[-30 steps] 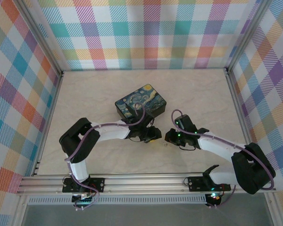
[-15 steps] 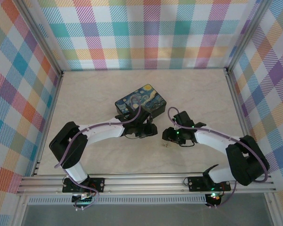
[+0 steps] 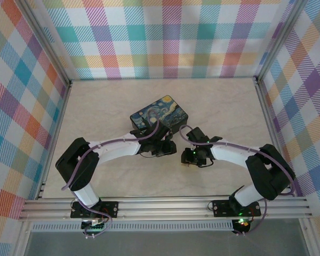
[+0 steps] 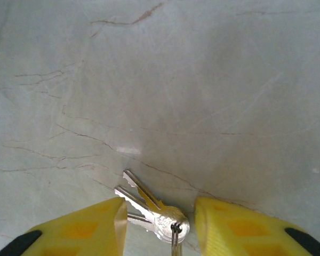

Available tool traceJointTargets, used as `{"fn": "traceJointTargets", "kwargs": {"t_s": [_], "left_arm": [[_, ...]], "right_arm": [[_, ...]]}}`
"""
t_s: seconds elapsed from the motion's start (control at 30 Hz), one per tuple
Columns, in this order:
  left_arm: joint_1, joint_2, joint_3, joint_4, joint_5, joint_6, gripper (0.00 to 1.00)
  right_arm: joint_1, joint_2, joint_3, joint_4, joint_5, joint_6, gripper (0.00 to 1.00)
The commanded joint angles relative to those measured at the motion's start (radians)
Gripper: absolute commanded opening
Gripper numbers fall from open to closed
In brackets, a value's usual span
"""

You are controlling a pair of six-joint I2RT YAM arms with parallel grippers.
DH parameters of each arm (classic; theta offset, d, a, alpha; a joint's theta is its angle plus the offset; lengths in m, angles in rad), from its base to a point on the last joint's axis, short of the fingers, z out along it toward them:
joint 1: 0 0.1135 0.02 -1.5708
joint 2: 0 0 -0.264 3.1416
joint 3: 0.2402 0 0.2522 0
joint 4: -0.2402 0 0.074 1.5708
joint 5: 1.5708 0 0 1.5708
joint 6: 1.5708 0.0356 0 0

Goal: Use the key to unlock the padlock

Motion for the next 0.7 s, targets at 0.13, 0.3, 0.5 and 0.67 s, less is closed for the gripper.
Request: {"fn": "traceJointTargets", "kwargs": {"t_s": [0.13, 0.3, 0.5, 0.67], "left_arm": [[0.029, -0.05, -0.023, -0.008, -0.017, 0.024, 0.39], [0.042, -0.074, -0.05, -0.006, -0.014, 0.029, 0.39], [0.049, -0.085, -0.065, -0.003, -0.007, 0.039, 0.39], [0.042, -0.064, -0.092, 0.069, 0.05, 0.008, 0.39]], "right_arm": [[0.044, 0.069, -0.001, -0.061, 0.059, 0.054, 0.28], [0.046, 0.067, -0.021, -0.036, 0.077, 0.087, 0.21], [0.046, 0.053, -0.058, 0.032, 0.091, 0.129, 0.09], [0.046, 0.023, -0.077, 0.071, 0.099, 0.168, 0.05]]}}
